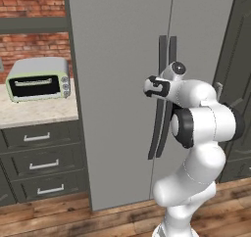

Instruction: Retrieve the sausage and cheese from the fridge and place them on the cutting board on the counter.

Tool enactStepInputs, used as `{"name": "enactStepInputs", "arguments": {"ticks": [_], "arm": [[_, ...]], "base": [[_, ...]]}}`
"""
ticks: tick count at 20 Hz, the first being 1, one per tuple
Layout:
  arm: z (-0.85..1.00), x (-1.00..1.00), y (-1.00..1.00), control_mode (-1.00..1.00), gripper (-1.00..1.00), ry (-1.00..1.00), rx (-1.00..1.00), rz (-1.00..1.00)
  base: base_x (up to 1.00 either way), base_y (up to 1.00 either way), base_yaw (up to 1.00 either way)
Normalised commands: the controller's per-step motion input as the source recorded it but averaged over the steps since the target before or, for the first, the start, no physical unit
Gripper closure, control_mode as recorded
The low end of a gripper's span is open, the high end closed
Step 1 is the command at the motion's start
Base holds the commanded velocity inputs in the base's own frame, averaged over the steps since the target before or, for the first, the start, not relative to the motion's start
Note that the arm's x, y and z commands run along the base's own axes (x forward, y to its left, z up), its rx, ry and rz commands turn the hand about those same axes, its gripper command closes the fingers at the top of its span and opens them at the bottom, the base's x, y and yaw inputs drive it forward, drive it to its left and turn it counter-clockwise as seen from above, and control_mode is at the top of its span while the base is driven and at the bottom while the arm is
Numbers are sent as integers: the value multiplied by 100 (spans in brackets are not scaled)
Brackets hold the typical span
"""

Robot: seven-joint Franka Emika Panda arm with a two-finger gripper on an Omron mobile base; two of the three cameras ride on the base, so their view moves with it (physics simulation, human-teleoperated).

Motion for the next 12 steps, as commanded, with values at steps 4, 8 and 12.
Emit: {"name": "enactStepInputs", "arguments": {"ticks": [4,8,12], "arm": [[0,47,6,-100,-100,-15,-10,4],[3,77,2,-100,100,-10,-13,1],[16,84,1,-100,100,-2,-11,0]], "base": [[0,0,0],[0,0,0],[0,0,0]]}}
